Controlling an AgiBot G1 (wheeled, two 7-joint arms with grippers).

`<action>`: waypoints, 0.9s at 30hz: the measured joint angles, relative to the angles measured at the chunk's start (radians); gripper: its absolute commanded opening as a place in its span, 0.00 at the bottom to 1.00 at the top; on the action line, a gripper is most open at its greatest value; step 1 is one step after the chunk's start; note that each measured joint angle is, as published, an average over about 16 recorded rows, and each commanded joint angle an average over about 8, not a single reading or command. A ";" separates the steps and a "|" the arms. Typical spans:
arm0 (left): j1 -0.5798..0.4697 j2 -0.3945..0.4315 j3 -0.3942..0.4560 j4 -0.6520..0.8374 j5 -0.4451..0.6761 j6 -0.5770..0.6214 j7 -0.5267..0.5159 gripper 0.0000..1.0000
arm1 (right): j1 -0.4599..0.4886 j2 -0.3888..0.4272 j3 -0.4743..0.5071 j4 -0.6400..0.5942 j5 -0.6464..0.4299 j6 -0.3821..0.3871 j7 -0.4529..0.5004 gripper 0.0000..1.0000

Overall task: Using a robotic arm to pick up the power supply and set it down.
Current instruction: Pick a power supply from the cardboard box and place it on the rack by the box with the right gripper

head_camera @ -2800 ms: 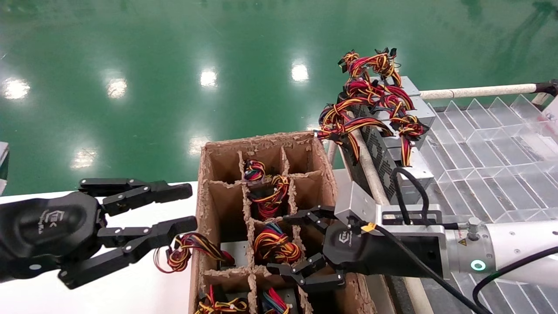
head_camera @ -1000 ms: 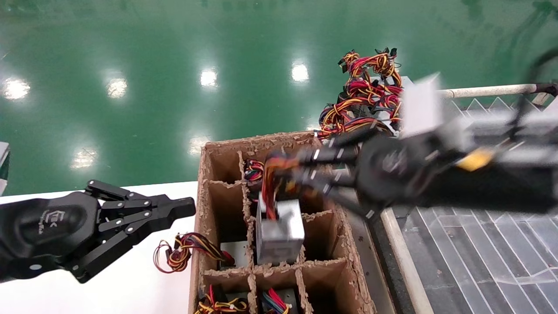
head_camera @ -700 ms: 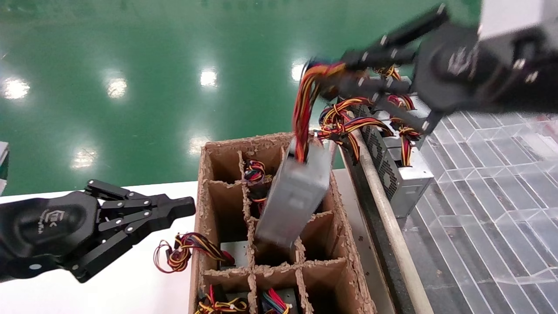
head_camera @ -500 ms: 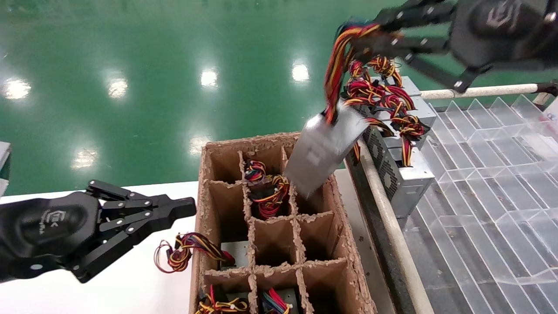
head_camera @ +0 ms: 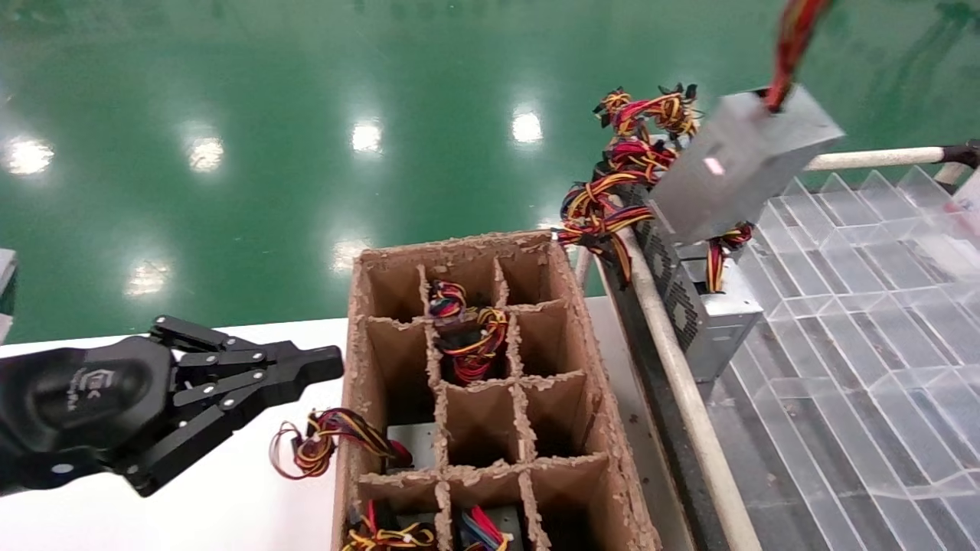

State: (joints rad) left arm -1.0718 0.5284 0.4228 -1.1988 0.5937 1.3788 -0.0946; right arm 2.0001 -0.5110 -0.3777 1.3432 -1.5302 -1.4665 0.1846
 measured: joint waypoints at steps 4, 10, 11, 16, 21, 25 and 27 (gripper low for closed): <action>0.000 0.000 0.000 0.000 0.000 0.000 0.000 0.00 | 0.017 0.046 0.000 -0.003 -0.034 -0.015 0.014 0.00; 0.000 0.000 0.000 0.000 0.000 0.000 0.000 0.00 | 0.024 0.105 -0.020 -0.007 -0.088 -0.048 0.029 0.00; 0.000 0.000 0.000 0.000 0.000 0.000 0.000 0.00 | 0.024 0.113 -0.025 -0.008 -0.097 -0.053 0.031 0.00; 0.000 0.000 0.000 0.000 0.000 0.000 0.000 0.00 | 0.010 0.142 -0.057 -0.019 -0.134 -0.071 0.038 0.00; 0.000 0.000 0.000 0.000 0.000 0.000 0.000 0.00 | -0.022 0.146 -0.089 -0.041 -0.149 -0.067 0.036 0.00; 0.000 0.000 0.000 0.000 0.000 0.000 0.000 0.00 | -0.054 0.134 -0.105 -0.069 -0.142 -0.048 0.027 0.00; 0.000 0.000 0.000 0.000 0.000 0.000 0.000 0.00 | -0.072 0.124 -0.111 -0.085 -0.136 -0.033 0.021 0.00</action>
State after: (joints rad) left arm -1.0718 0.5284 0.4228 -1.1988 0.5937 1.3788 -0.0946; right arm 1.9278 -0.3865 -0.4886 1.2584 -1.6662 -1.4997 0.2061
